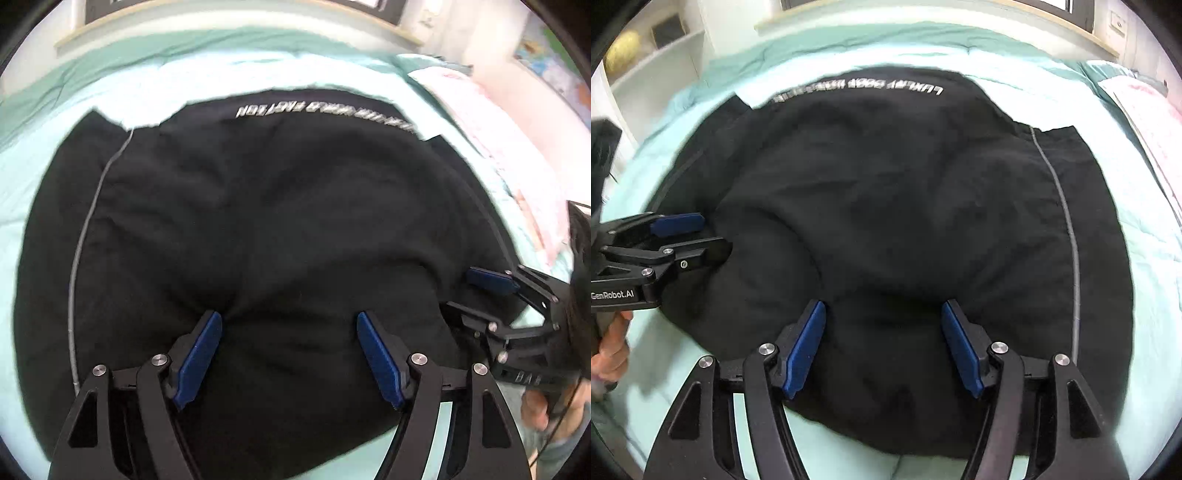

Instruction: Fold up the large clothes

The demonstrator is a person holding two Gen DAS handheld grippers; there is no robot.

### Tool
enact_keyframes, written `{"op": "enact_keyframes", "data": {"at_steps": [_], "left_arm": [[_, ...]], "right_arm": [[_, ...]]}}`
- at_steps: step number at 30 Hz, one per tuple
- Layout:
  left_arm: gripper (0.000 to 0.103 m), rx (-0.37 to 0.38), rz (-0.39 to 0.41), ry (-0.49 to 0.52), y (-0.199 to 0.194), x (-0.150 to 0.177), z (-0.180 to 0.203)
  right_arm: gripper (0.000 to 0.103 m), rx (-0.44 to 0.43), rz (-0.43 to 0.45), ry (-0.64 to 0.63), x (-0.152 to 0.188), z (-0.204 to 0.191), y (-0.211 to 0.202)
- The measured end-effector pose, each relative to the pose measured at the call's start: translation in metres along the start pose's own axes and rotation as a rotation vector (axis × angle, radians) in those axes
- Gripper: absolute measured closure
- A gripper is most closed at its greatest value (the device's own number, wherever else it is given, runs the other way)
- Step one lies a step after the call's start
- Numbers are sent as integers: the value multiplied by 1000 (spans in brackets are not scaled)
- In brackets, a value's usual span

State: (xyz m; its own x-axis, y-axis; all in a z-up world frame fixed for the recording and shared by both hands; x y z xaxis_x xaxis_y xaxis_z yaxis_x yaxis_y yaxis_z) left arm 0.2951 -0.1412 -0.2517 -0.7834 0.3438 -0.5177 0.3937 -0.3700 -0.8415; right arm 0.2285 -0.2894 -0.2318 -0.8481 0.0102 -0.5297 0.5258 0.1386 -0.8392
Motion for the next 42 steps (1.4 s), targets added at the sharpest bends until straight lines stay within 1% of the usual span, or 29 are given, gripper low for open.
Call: {"op": "enact_keyframes", "data": {"at_steps": [2, 4, 6, 8, 9, 10, 11, 12, 13, 15, 17, 18, 20, 22, 24, 27, 30, 31, 32, 33, 34, 35, 36, 37, 39, 40, 41, 42], "left_arm": [[25, 16, 17, 12, -22, 1, -5], [25, -6, 69, 6, -50, -2, -23], [25, -25, 112, -13, -76, -3, -46], [25, -28, 141, -51, -97, -7, -69], [25, -33, 149, -78, -105, -9, -83], [25, -42, 155, -112, -115, -5, -110], [25, -51, 157, -150, -118, -11, -127], [25, -51, 152, -184, -110, -21, -146], [25, -38, 146, -217, -108, -24, -160], [25, 15, 115, -298, -95, -26, -191], [25, 72, 76, -366, -74, -27, -208], [25, 115, 42, -386, -61, -25, -211], [25, 195, -3, -394, -36, -21, -203], [25, 232, -24, -403, -16, -21, -199], [25, 271, -32, -420, -7, -20, -197], [25, 372, -71, -484, 8, -11, -194], [25, 472, -90, -551, 20, -7, -196], [25, 487, -91, -560, 21, -7, -197], [25, 495, -88, -565, 22, -7, -197], [29, 493, -83, -558, 21, -7, -195], [39, 494, -73, -545, 18, -8, -194], [48, 497, -57, -521, 12, -9, -190], [52, 492, -42, -505, 8, -12, -187], [53, 494, -24, -484, 2, -13, -184], [52, 494, -30, -472, -1, -13, -183], [51, 491, -44, -479, 2, -13, -183], [46, 496, -54, -492, 7, -15, -184], [39, 506, -63, -508, 14, -19, -184]], "right_arm": [[36, -24, 37, 11, 2, 10, -26], [35, -20, 75, 38, 2, 29, -47], [33, -20, 105, 94, 1, 58, -66], [25, -13, 121, 152, 2, 90, -80], [23, -6, 125, 174, -2, 101, -81], [20, 4, 132, 198, -4, 117, -85], [18, 14, 141, 221, -6, 134, -85], [18, 23, 148, 248, -1, 150, -86], [18, 24, 149, 287, -3, 164, -82], [18, -11, 142, 347, -13, 175, -66], [18, -36, 126, 396, -13, 192, -52], [18, -46, 117, 406, -13, 195, -45], [18, -71, 91, 418, -9, 198, -29], [18, -104, 64, 419, -7, 197, -11], [18, -149, 43, 417, -6, 193, 2], [16, -247, 34, 444, -7, 189, 18], [14, -340, 13, 512, -7, 193, 36], [14, -383, 0, 528, -8, 193, 42], [14, -406, -5, 535, -8, 193, 44], [14, -423, -5, 537, -8, 193, 45], [19, -434, -7, 530, -8, 190, 43], [38, -466, -3, 508, -8, 184, 39], [43, -508, 3, 491, -10, 178, 36], [44, -519, 14, 472, -11, 174, 32], [44, -476, 11, 421, -12, 171, 32], [38, -475, -2, 425, -13, 171, 37], [24, -482, -21, 460, -13, 174, 44], [21, -493, -37, 492, -12, 176, 51]]}}
Point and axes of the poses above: each gripper's, at about its wrist camera, not at the fingertips, and y roughly the way its jaws point, z to its right, x to its underside, the point moved 9 cm from there along y, roughly the way its jaws point, and after that the axes turned 2 degrees about -z, right-handed, at the moved point
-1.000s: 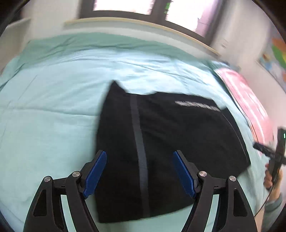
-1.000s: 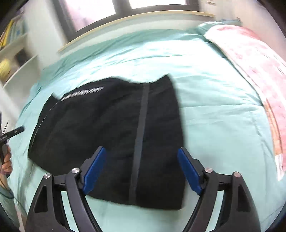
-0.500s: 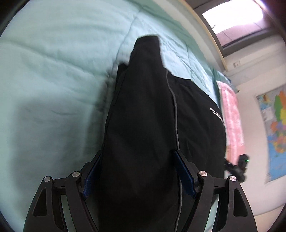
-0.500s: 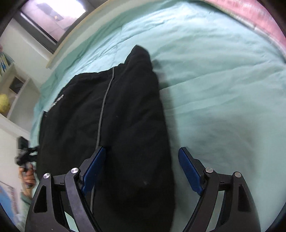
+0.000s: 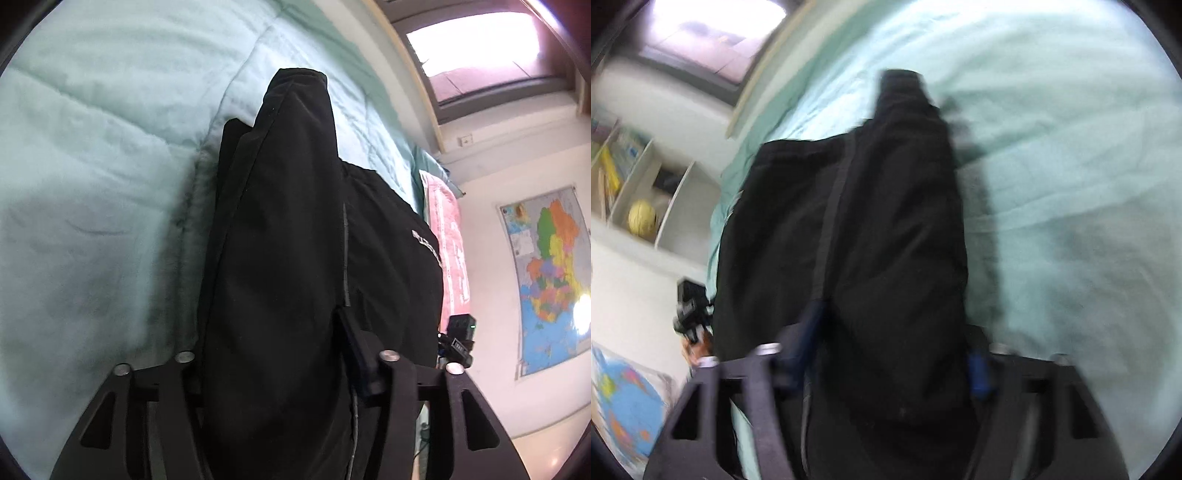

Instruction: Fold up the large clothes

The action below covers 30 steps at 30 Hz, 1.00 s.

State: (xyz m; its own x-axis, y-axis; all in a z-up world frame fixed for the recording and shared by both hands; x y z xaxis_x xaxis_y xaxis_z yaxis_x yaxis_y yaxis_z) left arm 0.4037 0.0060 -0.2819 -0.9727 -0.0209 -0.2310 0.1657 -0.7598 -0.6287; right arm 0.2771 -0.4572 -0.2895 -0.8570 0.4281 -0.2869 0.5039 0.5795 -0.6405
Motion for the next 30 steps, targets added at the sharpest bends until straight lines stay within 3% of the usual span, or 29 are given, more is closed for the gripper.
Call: {"op": "enact_keyframes", "data": {"at_steps": [4, 5, 6, 9, 11, 14, 19, 22, 26, 30], "left_arm": [[34, 39, -26, -72, 18, -4, -7], [35, 38, -17, -76, 19, -5, -6], [45, 31, -6, -67, 19, -5, -3], [61, -7, 58, 11, 4, 3, 12], [64, 24, 102, 44, -12, 10, 30], [65, 95, 140, 92, -37, 27, 67], [65, 104, 169, 205, -84, 76, 129], [65, 99, 177, 230, -109, 104, 146], [65, 124, 177, 239, -140, 147, 143], [65, 142, 162, 202, -148, 185, 118]], "right_arm": [[19, -68, -39, 50, -10, 1, 22], [31, -79, -41, 43, -11, -3, 25], [38, -88, -41, 28, -11, -9, 26], [52, -41, 0, -23, -7, -21, 17], [62, -58, 47, -47, 0, -33, 2], [69, -82, 104, -88, 15, -61, -24], [70, -42, 139, -184, 61, -113, -65], [70, -26, 161, -221, 90, -138, -94], [70, -27, 172, -225, 131, -165, -123], [71, -10, 152, -192, 162, -152, -138]]}}
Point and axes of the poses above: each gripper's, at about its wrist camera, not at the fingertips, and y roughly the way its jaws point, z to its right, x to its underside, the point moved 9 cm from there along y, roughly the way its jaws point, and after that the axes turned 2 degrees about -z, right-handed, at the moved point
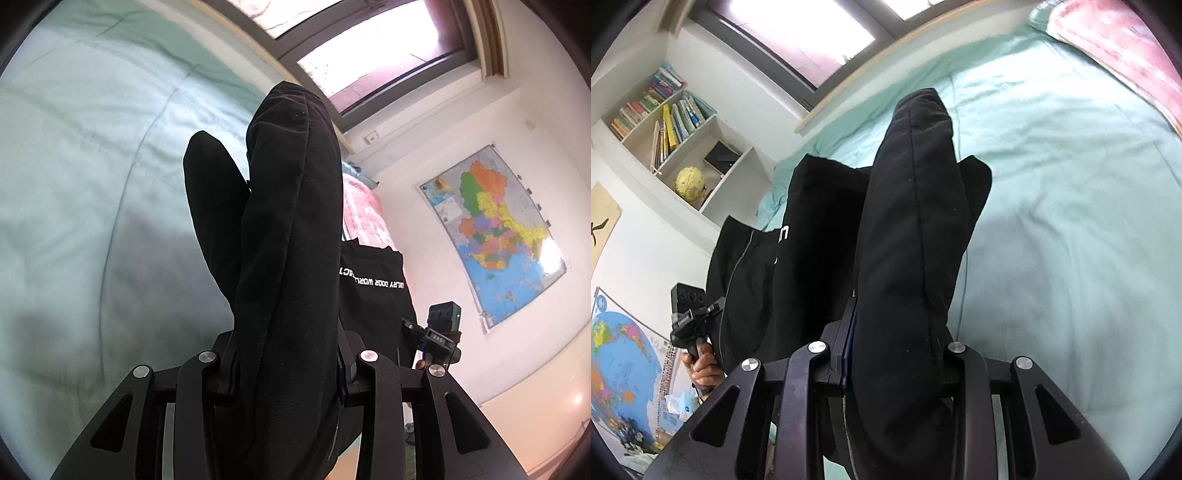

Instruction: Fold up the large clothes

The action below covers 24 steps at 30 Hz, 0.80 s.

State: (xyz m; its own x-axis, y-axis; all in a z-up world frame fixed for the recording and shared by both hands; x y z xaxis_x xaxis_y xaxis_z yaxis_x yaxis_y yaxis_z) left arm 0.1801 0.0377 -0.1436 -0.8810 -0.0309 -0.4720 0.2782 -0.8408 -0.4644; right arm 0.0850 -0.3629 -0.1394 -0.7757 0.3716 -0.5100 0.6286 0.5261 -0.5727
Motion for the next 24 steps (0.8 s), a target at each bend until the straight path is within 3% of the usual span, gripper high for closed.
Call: {"op": "enact_keyframes", "data": {"at_steps": [4, 6, 8, 10, 13, 14, 17, 19, 21, 24], "left_arm": [[64, -35, -58, -80, 7, 36, -36], [63, -69, -42, -107, 7, 44, -61], [59, -44, -33, -176, 2, 50, -90], [58, -42, -23, -263, -4, 55, -126], [56, 29, 22, -376, -20, 61, -156], [56, 19, 36, -377, -27, 61, -157], [57, -121, 99, -268, -55, 53, -142], [57, -213, 135, -148, -69, 44, -110], [57, -268, 141, -14, -71, 38, -63], [51, -334, 120, 157, -52, 39, 8]], "right_arm": [[71, 62, -36, 49, 29, 26, 11], [70, 123, -29, 68, 36, 46, 17], [69, 116, -20, 137, 41, 72, 17], [68, 163, -12, 174, 45, 93, 13], [50, 233, -5, 223, 56, 122, 8], [50, 286, 4, 227, 59, 130, 0], [50, 334, 62, 189, 53, 118, -20], [50, 398, 96, 76, 44, 87, -32], [49, 437, 99, -17, 40, 57, -35], [50, 410, 87, -162, 41, -5, -15]]}}
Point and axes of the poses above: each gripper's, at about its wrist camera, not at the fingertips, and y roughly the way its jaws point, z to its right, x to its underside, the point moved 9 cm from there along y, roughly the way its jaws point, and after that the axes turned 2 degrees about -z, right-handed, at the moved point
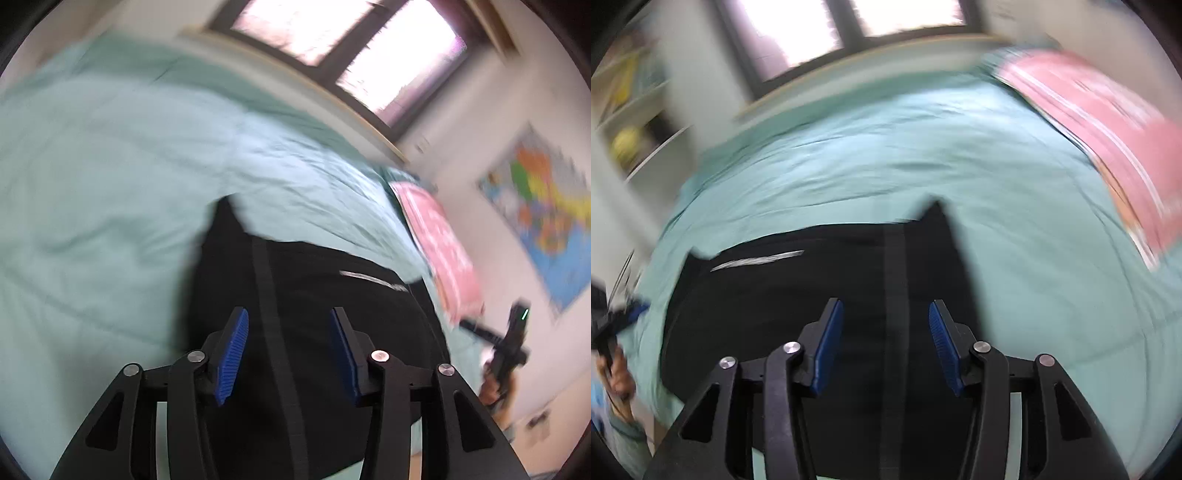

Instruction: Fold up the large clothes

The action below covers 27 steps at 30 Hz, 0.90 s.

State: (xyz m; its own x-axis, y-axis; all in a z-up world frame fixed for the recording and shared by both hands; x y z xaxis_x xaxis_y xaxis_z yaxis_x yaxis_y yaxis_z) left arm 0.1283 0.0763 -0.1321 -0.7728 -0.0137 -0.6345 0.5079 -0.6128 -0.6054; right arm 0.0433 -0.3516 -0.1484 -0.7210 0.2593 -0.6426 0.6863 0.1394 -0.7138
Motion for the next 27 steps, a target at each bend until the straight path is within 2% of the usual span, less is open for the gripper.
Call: {"op": "enact_keyframes", "data": {"at_steps": [2, 4, 5, 7, 8, 9, 12, 15, 17, 21, 22, 24, 27], "left_arm": [[49, -10, -26, 70, 13, 0, 33], [49, -66, -75, 107, 45, 3, 52], [49, -102, -101, 103, 61, 3, 50], [49, -188, -189, 83, 99, 15, 38], [50, -248, -265, 55, 125, 24, 19], [50, -270, -294, 32, 143, 29, 11], [48, -312, -291, 16, 157, 26, 7], [48, -321, -246, 64, 136, 16, 25], [48, -315, -183, 106, 109, 8, 44], [47, -340, -1, 224, 41, -12, 93], [45, -366, 52, 256, 22, -17, 106], [31, -404, 124, 287, -6, -24, 119], [28, -448, 210, 308, -37, -26, 138]], "right_arm": [[49, 10, -28, -46, 2, -26, 11], [49, 27, -96, -63, 6, -49, 43], [49, 36, -126, -61, 8, -51, 56], [50, 40, -240, -51, 25, -54, 100], [48, 73, -269, -39, 28, -48, 121], [48, 82, -277, -26, 29, -44, 131], [48, 98, -273, 37, 28, -35, 133], [48, 135, -219, 12, 16, -47, 108], [48, 142, -138, -19, 7, -58, 73], [44, 138, 6, -49, -11, -82, 4], [43, 150, 32, -64, -13, -88, -10], [41, 165, 82, -85, -17, -101, -37], [36, 179, 122, -95, -15, -113, -61]]}}
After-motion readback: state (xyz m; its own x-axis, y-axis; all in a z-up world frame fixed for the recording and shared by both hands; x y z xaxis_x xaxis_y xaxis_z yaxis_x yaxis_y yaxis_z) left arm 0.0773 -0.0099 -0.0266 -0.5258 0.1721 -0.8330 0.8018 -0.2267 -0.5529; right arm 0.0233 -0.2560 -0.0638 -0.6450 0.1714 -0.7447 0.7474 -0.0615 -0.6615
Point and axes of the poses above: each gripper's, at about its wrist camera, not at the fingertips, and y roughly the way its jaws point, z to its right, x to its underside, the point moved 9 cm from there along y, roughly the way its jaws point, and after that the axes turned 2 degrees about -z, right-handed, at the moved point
